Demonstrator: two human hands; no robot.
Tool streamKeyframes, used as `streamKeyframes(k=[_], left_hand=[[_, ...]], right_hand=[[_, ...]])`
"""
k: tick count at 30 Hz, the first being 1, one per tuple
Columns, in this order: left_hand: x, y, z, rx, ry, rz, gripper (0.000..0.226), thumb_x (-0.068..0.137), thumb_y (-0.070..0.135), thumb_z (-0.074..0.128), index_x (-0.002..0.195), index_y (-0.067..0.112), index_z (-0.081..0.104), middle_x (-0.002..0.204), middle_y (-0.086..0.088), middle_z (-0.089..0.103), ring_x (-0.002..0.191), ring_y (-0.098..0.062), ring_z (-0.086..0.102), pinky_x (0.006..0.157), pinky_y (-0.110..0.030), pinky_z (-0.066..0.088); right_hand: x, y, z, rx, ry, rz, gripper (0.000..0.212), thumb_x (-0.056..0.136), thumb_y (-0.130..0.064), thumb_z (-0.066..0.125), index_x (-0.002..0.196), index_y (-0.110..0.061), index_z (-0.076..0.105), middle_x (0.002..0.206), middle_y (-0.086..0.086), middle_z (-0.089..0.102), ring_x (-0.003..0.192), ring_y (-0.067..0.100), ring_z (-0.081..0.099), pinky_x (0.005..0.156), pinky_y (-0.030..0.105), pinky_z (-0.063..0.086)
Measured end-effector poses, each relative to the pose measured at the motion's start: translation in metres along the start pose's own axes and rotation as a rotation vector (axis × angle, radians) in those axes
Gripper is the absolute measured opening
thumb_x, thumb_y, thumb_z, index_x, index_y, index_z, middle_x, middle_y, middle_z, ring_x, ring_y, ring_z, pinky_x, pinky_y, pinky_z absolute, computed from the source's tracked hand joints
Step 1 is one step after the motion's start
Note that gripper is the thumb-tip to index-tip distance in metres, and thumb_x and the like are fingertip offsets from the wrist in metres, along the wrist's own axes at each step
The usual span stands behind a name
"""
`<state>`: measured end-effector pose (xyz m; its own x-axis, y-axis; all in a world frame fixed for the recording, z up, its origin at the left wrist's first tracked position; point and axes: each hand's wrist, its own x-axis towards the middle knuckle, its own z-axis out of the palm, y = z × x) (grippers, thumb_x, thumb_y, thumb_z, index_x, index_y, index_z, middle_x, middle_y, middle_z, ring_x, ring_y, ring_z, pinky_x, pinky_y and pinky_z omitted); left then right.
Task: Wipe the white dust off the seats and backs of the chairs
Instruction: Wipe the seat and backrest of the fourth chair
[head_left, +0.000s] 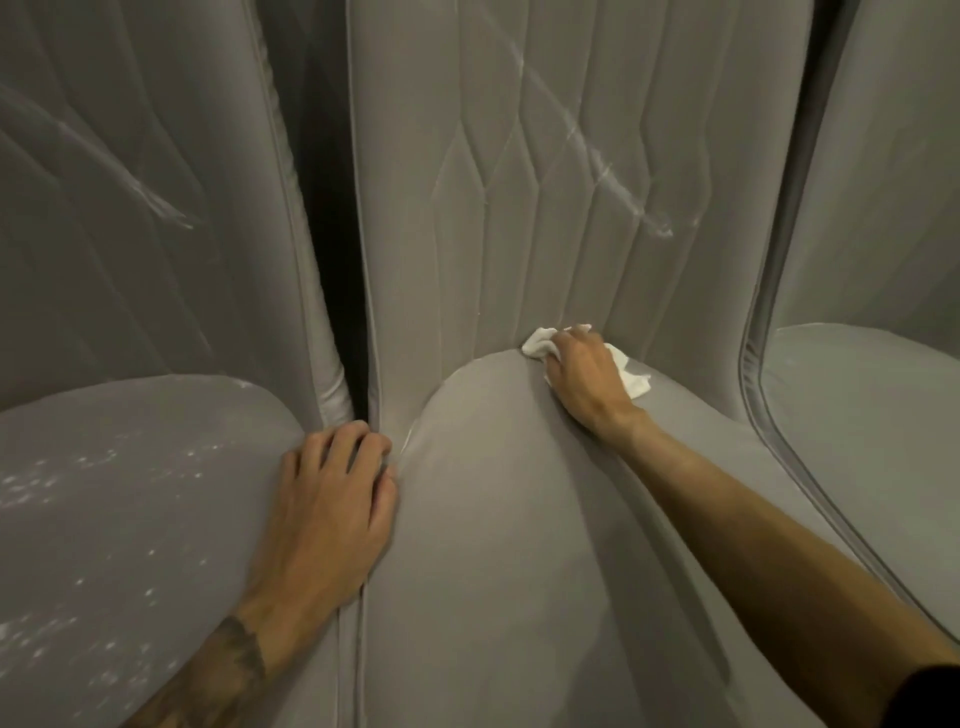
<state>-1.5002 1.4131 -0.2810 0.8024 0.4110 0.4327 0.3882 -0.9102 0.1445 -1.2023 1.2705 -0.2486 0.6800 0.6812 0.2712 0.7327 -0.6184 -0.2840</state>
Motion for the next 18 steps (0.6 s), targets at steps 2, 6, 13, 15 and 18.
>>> streamKeyframes(k=[2, 6, 13, 15, 18], left_hand=[[0.001, 0.000, 0.000, -0.001, 0.003, 0.006, 0.025, 0.099, 0.034, 0.047, 0.114, 0.020, 0.061, 0.124, -0.004, 0.059, 0.107, -0.028, 0.050, 0.089, -0.043, 0.042], [0.001, 0.001, 0.000, 0.006, 0.022, -0.004, 0.024, 0.099, 0.032, 0.048, 0.113, 0.019, 0.062, 0.125, -0.005, 0.059, 0.107, -0.030, 0.052, 0.089, -0.045, 0.042], [0.001, 0.000, 0.004, 0.005, 0.038, 0.009, 0.022, 0.098, 0.032, 0.049, 0.111, 0.020, 0.062, 0.124, -0.004, 0.059, 0.108, -0.028, 0.051, 0.088, -0.043, 0.039], [0.001, -0.001, 0.005, 0.010, 0.039, 0.008, 0.022, 0.098, 0.032, 0.048, 0.111, 0.021, 0.061, 0.124, -0.003, 0.058, 0.109, -0.028, 0.050, 0.089, -0.042, 0.039], [0.000, 0.000, 0.005, 0.021, 0.040, 0.012, 0.021, 0.099, 0.031, 0.046, 0.112, 0.021, 0.060, 0.125, -0.003, 0.057, 0.109, -0.028, 0.050, 0.088, -0.043, 0.040]], right_hand=[[-0.004, 0.026, -0.010, -0.034, 0.027, 0.126, 0.025, 0.095, -0.010, 0.051, 0.108, -0.003, 0.072, 0.113, 0.019, 0.068, 0.108, 0.037, 0.057, 0.097, 0.042, 0.041], [0.000, 0.012, 0.002, 0.004, 0.094, 0.359, 0.022, 0.097, -0.007, 0.050, 0.108, 0.004, 0.066, 0.112, 0.025, 0.062, 0.108, 0.041, 0.057, 0.090, 0.041, 0.042], [0.001, -0.037, 0.009, 0.181, -0.094, -0.038, 0.026, 0.087, -0.008, 0.051, 0.100, -0.009, 0.074, 0.111, 0.013, 0.069, 0.108, 0.032, 0.060, 0.097, 0.040, 0.044], [-0.002, -0.006, -0.001, 0.119, -0.008, 0.084, 0.021, 0.089, -0.005, 0.056, 0.102, -0.004, 0.073, 0.112, 0.019, 0.068, 0.109, 0.036, 0.059, 0.097, 0.040, 0.042], [0.000, 0.007, 0.005, 0.058, 0.089, 0.374, 0.022, 0.097, -0.008, 0.051, 0.110, 0.003, 0.065, 0.115, 0.025, 0.060, 0.111, 0.039, 0.055, 0.094, 0.042, 0.041]])
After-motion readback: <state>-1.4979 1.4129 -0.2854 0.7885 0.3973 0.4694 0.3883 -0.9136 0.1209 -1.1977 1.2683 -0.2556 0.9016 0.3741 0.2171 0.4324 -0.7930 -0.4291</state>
